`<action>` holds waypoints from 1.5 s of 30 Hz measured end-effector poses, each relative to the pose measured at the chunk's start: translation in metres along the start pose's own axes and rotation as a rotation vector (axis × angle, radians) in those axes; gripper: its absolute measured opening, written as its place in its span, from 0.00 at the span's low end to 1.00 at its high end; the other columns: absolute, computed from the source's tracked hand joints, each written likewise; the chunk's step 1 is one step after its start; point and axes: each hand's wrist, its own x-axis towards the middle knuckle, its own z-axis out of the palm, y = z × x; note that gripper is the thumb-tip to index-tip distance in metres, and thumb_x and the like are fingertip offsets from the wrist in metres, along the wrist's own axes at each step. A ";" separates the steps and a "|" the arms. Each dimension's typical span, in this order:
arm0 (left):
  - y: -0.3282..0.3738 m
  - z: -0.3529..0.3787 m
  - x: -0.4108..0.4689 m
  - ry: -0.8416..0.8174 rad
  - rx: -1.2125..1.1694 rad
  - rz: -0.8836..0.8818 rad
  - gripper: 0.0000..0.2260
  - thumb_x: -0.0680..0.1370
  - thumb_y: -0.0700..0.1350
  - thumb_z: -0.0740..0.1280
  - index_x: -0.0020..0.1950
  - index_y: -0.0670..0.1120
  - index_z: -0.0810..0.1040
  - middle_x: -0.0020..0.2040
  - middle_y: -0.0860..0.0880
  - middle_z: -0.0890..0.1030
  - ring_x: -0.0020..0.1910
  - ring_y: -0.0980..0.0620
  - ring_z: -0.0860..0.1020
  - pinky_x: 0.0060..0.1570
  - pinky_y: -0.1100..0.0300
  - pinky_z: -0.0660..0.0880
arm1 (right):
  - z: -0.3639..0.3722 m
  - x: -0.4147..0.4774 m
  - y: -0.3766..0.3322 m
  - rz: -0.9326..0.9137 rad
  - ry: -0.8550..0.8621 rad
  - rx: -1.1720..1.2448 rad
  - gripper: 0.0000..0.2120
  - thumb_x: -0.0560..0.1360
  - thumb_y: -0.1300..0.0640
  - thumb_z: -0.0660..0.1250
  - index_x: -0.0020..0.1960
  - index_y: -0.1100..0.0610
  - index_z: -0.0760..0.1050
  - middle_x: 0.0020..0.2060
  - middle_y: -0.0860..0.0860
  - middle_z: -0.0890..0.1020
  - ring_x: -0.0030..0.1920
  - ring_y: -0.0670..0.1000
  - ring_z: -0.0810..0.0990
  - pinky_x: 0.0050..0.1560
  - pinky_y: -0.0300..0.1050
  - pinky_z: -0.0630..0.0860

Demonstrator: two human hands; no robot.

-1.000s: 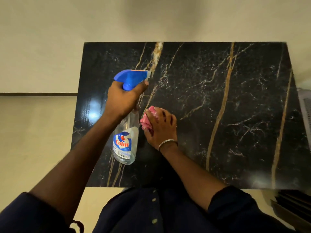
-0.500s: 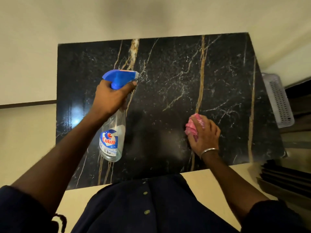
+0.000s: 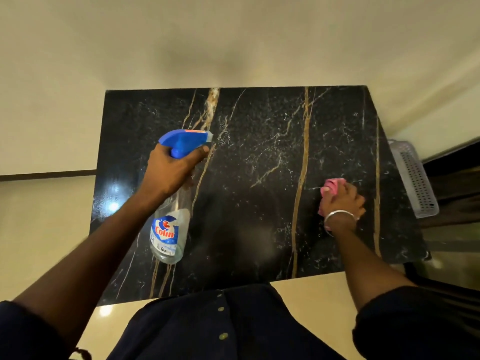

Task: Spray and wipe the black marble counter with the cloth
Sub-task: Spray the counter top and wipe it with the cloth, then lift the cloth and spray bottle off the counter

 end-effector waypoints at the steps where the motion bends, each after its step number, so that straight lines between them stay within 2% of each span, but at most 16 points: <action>1: 0.000 0.000 -0.002 0.012 -0.017 -0.002 0.16 0.78 0.50 0.70 0.58 0.40 0.76 0.37 0.45 0.79 0.30 0.53 0.78 0.32 0.57 0.78 | 0.003 -0.006 -0.018 -0.112 -0.033 0.034 0.25 0.81 0.46 0.59 0.76 0.53 0.64 0.71 0.56 0.67 0.66 0.65 0.66 0.66 0.62 0.63; 3: 0.000 -0.001 -0.005 0.030 -0.039 -0.005 0.15 0.78 0.49 0.70 0.58 0.40 0.76 0.37 0.45 0.78 0.29 0.56 0.78 0.30 0.63 0.78 | 0.006 -0.020 -0.060 -0.284 -0.142 0.189 0.22 0.80 0.47 0.62 0.72 0.53 0.70 0.67 0.53 0.72 0.64 0.61 0.69 0.65 0.59 0.66; 5: 0.002 -0.002 -0.008 0.039 -0.037 0.019 0.11 0.78 0.48 0.70 0.56 0.43 0.76 0.37 0.45 0.78 0.29 0.57 0.78 0.29 0.67 0.77 | 0.006 -0.040 -0.100 -0.263 -0.309 0.519 0.18 0.81 0.50 0.63 0.67 0.57 0.74 0.61 0.55 0.77 0.60 0.59 0.75 0.64 0.56 0.71; 7: 0.003 -0.001 -0.011 0.068 -0.039 0.045 0.07 0.77 0.48 0.70 0.52 0.47 0.76 0.38 0.45 0.78 0.31 0.57 0.78 0.32 0.66 0.77 | -0.004 -0.060 -0.127 0.017 -0.581 0.986 0.19 0.81 0.50 0.62 0.66 0.61 0.74 0.58 0.57 0.80 0.57 0.56 0.79 0.62 0.53 0.74; 10: 0.005 -0.002 -0.016 0.101 -0.073 0.039 0.11 0.75 0.52 0.71 0.52 0.46 0.76 0.39 0.44 0.78 0.36 0.52 0.78 0.38 0.59 0.77 | -0.018 -0.074 -0.137 0.350 -0.945 1.491 0.24 0.79 0.44 0.61 0.63 0.62 0.76 0.55 0.61 0.82 0.56 0.59 0.79 0.63 0.60 0.73; 13: 0.008 -0.004 -0.023 0.112 -0.128 0.022 0.14 0.74 0.54 0.70 0.53 0.46 0.78 0.41 0.42 0.79 0.38 0.48 0.79 0.39 0.54 0.79 | -0.027 -0.076 -0.134 0.303 -1.054 1.843 0.31 0.77 0.38 0.59 0.66 0.60 0.77 0.63 0.62 0.78 0.64 0.63 0.76 0.71 0.65 0.65; 15: 0.010 -0.004 -0.025 0.130 -0.140 0.024 0.10 0.77 0.52 0.70 0.52 0.47 0.79 0.41 0.41 0.79 0.39 0.46 0.79 0.42 0.49 0.79 | -0.036 -0.071 -0.134 0.210 -1.056 1.959 0.34 0.78 0.34 0.56 0.68 0.60 0.75 0.67 0.62 0.75 0.67 0.63 0.74 0.68 0.64 0.69; 17: 0.013 -0.002 -0.026 0.144 -0.166 0.011 0.10 0.77 0.53 0.70 0.50 0.46 0.78 0.40 0.41 0.79 0.39 0.45 0.79 0.44 0.48 0.79 | -0.048 -0.066 -0.136 0.114 -1.027 1.980 0.34 0.77 0.36 0.58 0.73 0.60 0.70 0.70 0.62 0.72 0.70 0.64 0.71 0.66 0.65 0.71; 19: 0.018 0.002 -0.028 0.136 -0.192 -0.001 0.15 0.76 0.54 0.69 0.50 0.42 0.78 0.40 0.38 0.79 0.39 0.45 0.79 0.44 0.48 0.78 | -0.057 -0.062 -0.136 0.080 -0.968 1.905 0.30 0.77 0.44 0.64 0.73 0.60 0.69 0.67 0.62 0.75 0.69 0.65 0.71 0.66 0.67 0.70; 22: 0.022 0.006 -0.031 0.096 -0.192 0.023 0.22 0.76 0.56 0.71 0.49 0.36 0.77 0.43 0.28 0.77 0.39 0.43 0.77 0.45 0.47 0.76 | -0.060 -0.056 -0.136 0.188 -0.817 1.719 0.30 0.69 0.56 0.70 0.70 0.60 0.71 0.59 0.62 0.80 0.61 0.63 0.78 0.65 0.67 0.71; 27: 0.020 0.017 -0.027 0.045 -0.149 -0.019 0.25 0.75 0.58 0.69 0.53 0.35 0.78 0.48 0.30 0.80 0.43 0.43 0.78 0.47 0.49 0.75 | -0.053 -0.046 -0.136 0.312 -0.489 1.437 0.19 0.75 0.60 0.70 0.65 0.57 0.76 0.51 0.58 0.83 0.48 0.58 0.83 0.49 0.55 0.82; 32: 0.019 0.024 -0.021 0.037 -0.141 -0.072 0.19 0.77 0.55 0.68 0.55 0.39 0.76 0.46 0.39 0.80 0.44 0.45 0.78 0.47 0.56 0.74 | -0.051 -0.037 -0.135 0.201 -0.377 1.156 0.22 0.75 0.61 0.70 0.68 0.60 0.72 0.60 0.59 0.81 0.57 0.61 0.81 0.60 0.60 0.78; 35: 0.023 0.027 -0.022 0.039 -0.180 -0.083 0.19 0.76 0.54 0.68 0.58 0.41 0.77 0.48 0.39 0.80 0.45 0.46 0.79 0.52 0.49 0.77 | -0.055 -0.034 -0.137 0.186 -0.427 1.210 0.20 0.75 0.63 0.70 0.66 0.60 0.74 0.58 0.60 0.81 0.56 0.62 0.81 0.58 0.62 0.78; 38: 0.027 0.027 -0.020 0.055 -0.212 -0.067 0.14 0.77 0.52 0.68 0.56 0.45 0.77 0.51 0.36 0.81 0.48 0.42 0.80 0.56 0.45 0.77 | -0.057 -0.030 -0.140 0.165 -0.450 1.322 0.18 0.75 0.64 0.70 0.65 0.58 0.75 0.56 0.58 0.82 0.54 0.60 0.82 0.56 0.61 0.79; 42: 0.040 0.028 -0.014 0.047 -0.228 -0.026 0.18 0.72 0.61 0.68 0.51 0.48 0.78 0.53 0.32 0.81 0.52 0.34 0.81 0.58 0.40 0.76 | -0.067 -0.022 -0.141 0.229 -0.517 1.517 0.20 0.74 0.61 0.73 0.64 0.58 0.76 0.54 0.59 0.84 0.52 0.61 0.84 0.52 0.61 0.81; 45: 0.051 0.039 -0.004 0.022 -0.250 0.002 0.14 0.73 0.61 0.69 0.49 0.52 0.77 0.52 0.33 0.81 0.51 0.37 0.82 0.59 0.40 0.77 | -0.076 -0.012 -0.136 0.303 -0.543 1.631 0.19 0.75 0.60 0.72 0.65 0.59 0.76 0.56 0.62 0.83 0.53 0.62 0.83 0.46 0.59 0.83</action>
